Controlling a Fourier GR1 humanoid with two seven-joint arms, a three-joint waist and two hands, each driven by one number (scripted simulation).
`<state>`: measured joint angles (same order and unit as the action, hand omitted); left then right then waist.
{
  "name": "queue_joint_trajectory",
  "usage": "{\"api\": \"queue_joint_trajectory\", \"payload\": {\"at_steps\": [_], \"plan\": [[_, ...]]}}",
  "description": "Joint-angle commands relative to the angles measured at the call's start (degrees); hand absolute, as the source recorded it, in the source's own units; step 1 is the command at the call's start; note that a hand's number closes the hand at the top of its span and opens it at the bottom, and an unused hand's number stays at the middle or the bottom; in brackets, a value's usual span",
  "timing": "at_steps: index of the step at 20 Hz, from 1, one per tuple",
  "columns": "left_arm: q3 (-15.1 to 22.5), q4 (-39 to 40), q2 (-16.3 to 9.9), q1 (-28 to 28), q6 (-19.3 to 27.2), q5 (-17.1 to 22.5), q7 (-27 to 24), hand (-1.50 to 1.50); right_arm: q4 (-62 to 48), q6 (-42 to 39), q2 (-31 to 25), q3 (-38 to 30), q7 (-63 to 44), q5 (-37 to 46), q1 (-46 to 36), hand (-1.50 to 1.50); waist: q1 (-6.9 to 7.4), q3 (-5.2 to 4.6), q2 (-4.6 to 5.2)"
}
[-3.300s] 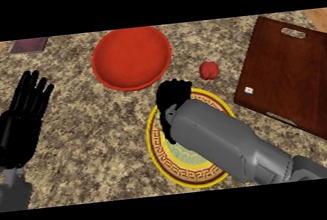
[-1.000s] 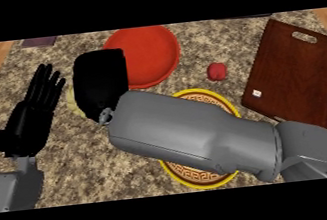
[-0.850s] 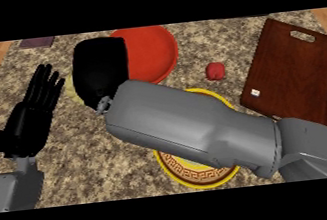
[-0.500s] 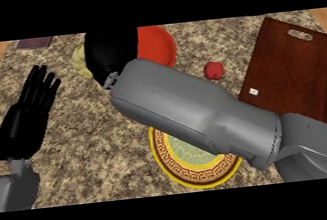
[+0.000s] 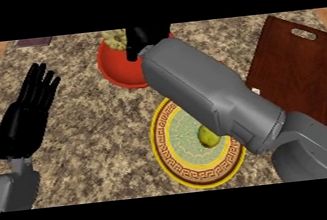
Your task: Pick the squash from the plate and place it in the bowl
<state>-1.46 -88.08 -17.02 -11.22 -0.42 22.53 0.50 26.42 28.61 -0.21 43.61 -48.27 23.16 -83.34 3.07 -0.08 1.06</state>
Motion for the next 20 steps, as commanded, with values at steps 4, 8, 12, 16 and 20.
{"api": "queue_joint_trajectory", "payload": {"at_steps": [4, 8, 12, 16, 20], "plan": [[0.9, -1.0, 1.0, -1.2, 0.8, -1.1, 0.2, 0.00, -12.0, 1.3, -0.4, -5.8, 11.6, -2.3, -0.2, 1.50, 1.31, 0.01, 0.72], [1.6, -0.4, 1.7, -0.8, -0.5, -1.0, -0.7, 0.00, -16.2, -2.1, -0.2, -7.5, 13.9, -3.9, 1.1, 1.50, 2.44, -0.03, 1.48], [1.7, -1.3, 1.3, -2.3, -0.6, -0.6, 0.5, 0.00, -18.8, -1.3, -0.8, -11.8, 14.1, -7.6, 3.1, 1.50, 3.42, 0.06, 2.09], [2.5, -2.7, 1.4, -2.7, -0.4, -0.9, 1.6, 0.00, -18.4, -6.2, -0.9, -14.7, 21.9, -10.6, 6.4, -1.50, 4.03, 0.18, 2.38], [1.4, -1.7, 0.3, -2.7, -1.7, -0.2, 1.4, 0.00, -16.0, -1.2, -1.9, -18.0, 30.0, -13.1, 7.0, -1.50, 3.87, 0.20, 2.34]]}}
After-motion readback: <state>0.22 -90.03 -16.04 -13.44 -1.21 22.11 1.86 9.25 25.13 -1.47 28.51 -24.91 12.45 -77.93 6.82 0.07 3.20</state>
